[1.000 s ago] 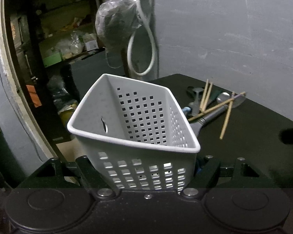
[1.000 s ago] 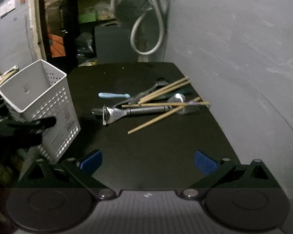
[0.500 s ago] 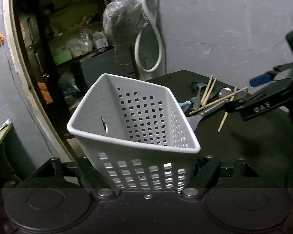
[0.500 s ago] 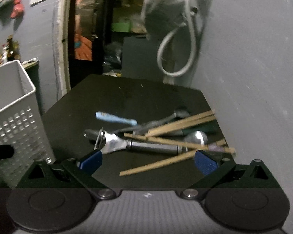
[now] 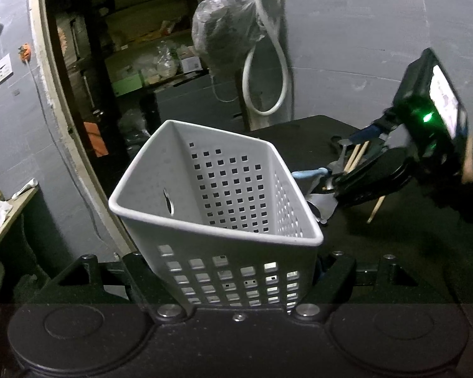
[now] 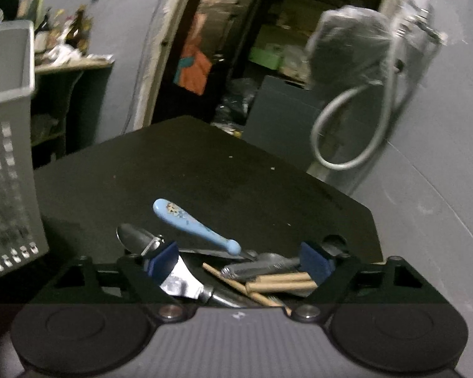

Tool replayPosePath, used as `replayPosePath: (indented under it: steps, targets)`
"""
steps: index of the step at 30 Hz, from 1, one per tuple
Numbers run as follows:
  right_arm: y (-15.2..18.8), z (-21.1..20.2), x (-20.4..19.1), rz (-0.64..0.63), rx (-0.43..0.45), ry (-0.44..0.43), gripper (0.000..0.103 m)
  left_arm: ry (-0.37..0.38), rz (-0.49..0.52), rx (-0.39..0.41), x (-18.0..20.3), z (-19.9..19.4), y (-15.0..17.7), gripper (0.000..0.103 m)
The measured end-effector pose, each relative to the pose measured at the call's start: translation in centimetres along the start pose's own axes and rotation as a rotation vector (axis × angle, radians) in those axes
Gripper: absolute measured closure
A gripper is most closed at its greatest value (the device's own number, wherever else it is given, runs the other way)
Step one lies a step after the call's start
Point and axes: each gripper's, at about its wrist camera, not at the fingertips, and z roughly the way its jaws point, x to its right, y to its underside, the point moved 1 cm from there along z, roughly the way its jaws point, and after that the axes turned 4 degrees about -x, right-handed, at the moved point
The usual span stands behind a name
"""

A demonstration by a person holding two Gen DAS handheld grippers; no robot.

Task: Organize utensils
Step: 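Grasp the light-blue-handled utensil with the right gripper while the left gripper holds the basket, then lift the blue-handled utensil with the right gripper and drop it into the basket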

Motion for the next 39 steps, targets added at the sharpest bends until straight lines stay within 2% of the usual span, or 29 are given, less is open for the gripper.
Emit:
replayPosePath:
  steps: [3,6,10,13,15,17,23,30,39]
  targets:
    - [-0.3,1.3,-0.7,-0.032,0.009,-0.019,0.022,-0.012,-0.008,-0.004,0.1,-0.1,0.0,0.023]
    - [-0.6,2.1,-1.8,-0.085,0.030,-0.018,0.032,-0.021,-0.011,-0.007,0.1,-0.1,-0.2,0.023]
    - [-1.0,2.9,-3.0,-0.138,0.054,-0.025,0.039,-0.031,-0.017,-0.010,0.3,-0.1,-0.3,0.023]
    - [-1.0,3.4,-3.9,-0.183,0.060,-0.023,0.053,-0.038,-0.027,-0.013,0.2,0.0,-0.4,0.023]
    - [-0.9,3.5,-4.3,-0.208,0.066,-0.023,0.068,-0.038,-0.037,-0.016,0.1,0.1,-0.4,0.023]
    - [-0.7,3.4,-4.8,-0.242,0.076,-0.019,0.076,-0.037,-0.049,-0.020,-0.1,0.2,-0.5,0.023]
    - [-0.3,2.2,-5.0,-0.292,0.143,0.049,0.086,-0.018,-0.066,-0.023,-0.5,0.4,-0.5,0.023]
    - [-1.6,-1.5,-2.6,-0.175,0.222,0.072,0.093,-0.012,-0.040,-0.016,-0.4,0.5,-0.5,0.023]
    - [-3.8,-6.1,2.5,0.152,0.234,0.006,0.094,0.017,-0.009,0.000,-0.6,0.4,-0.1,0.023]
